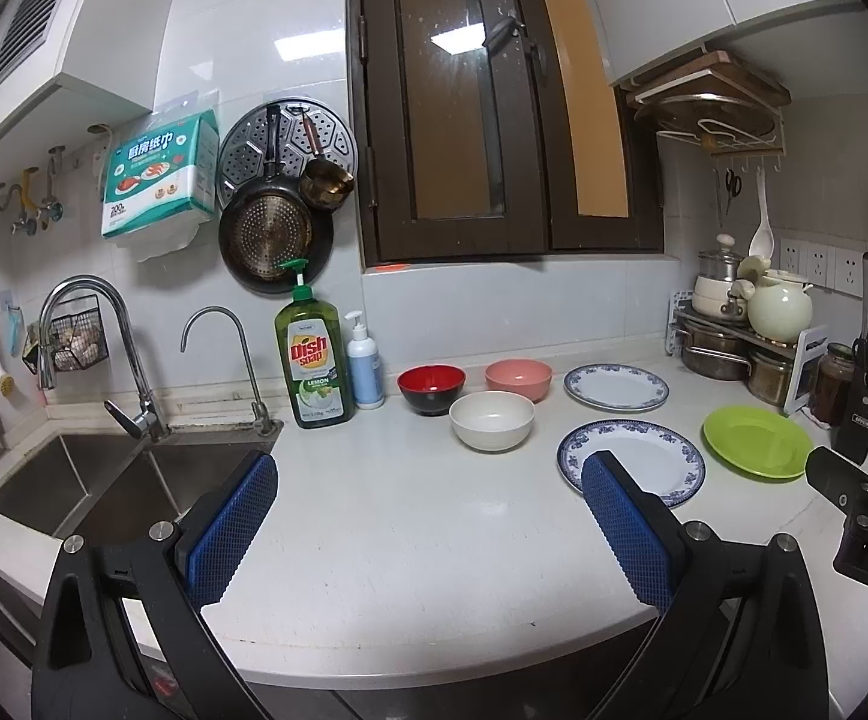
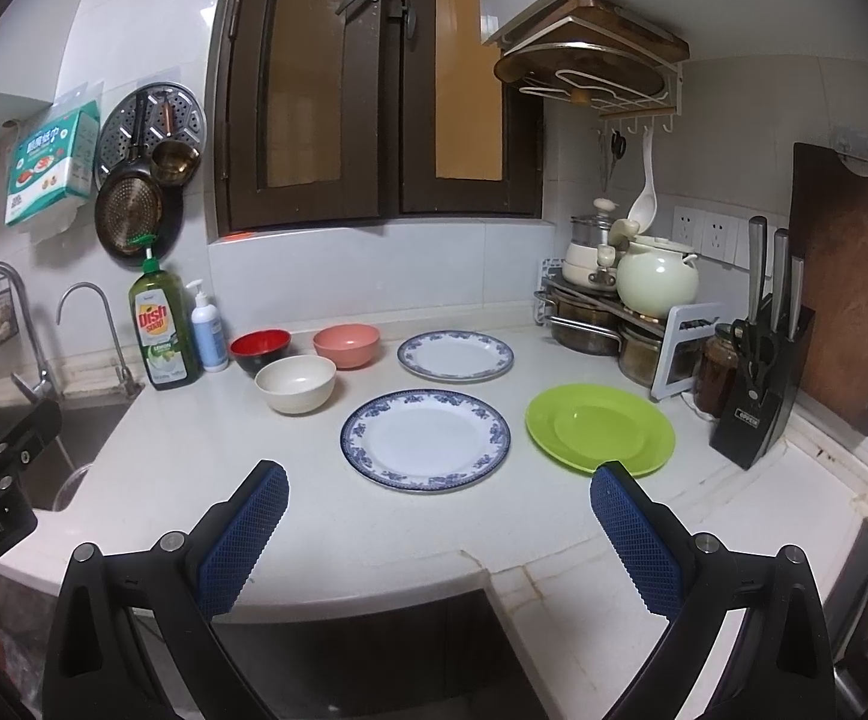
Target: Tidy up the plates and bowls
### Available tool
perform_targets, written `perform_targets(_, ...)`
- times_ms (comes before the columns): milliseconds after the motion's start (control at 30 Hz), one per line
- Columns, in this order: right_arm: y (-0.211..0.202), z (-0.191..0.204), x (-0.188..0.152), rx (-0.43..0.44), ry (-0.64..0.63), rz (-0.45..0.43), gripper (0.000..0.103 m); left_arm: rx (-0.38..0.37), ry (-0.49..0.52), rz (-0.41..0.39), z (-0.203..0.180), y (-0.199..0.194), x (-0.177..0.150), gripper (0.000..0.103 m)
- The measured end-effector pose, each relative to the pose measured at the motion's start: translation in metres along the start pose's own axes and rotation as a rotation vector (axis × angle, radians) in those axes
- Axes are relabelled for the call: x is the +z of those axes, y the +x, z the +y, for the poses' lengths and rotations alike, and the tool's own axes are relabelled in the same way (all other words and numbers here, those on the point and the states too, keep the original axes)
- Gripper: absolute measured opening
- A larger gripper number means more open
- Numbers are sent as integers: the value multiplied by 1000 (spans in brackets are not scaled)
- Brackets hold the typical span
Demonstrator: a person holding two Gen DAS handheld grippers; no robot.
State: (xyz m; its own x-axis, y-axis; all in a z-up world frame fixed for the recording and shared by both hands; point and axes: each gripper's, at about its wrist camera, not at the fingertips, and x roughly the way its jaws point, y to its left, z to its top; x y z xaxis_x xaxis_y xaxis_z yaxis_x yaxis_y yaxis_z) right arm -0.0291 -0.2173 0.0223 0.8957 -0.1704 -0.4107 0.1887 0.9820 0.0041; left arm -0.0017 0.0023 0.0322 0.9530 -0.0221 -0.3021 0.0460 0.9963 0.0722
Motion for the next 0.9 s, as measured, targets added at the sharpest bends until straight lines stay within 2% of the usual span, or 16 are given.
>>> perform_targets(200, 4, 5, 1, -4, 7, 9, 102, 1, 4, -18, 6, 5, -4, 103)
perform_targets(500, 17, 15, -5, -23, 33, 33, 102, -76, -31, 80, 13, 37, -10, 103)
perform_targets(633, 30, 15, -8, -23, 59, 73, 102, -117, -20, 149, 5, 61, -12, 103)
perform_targets(900, 79, 4, 1, -53, 66, 105, 102, -115, 30, 183, -27, 124, -4, 103)
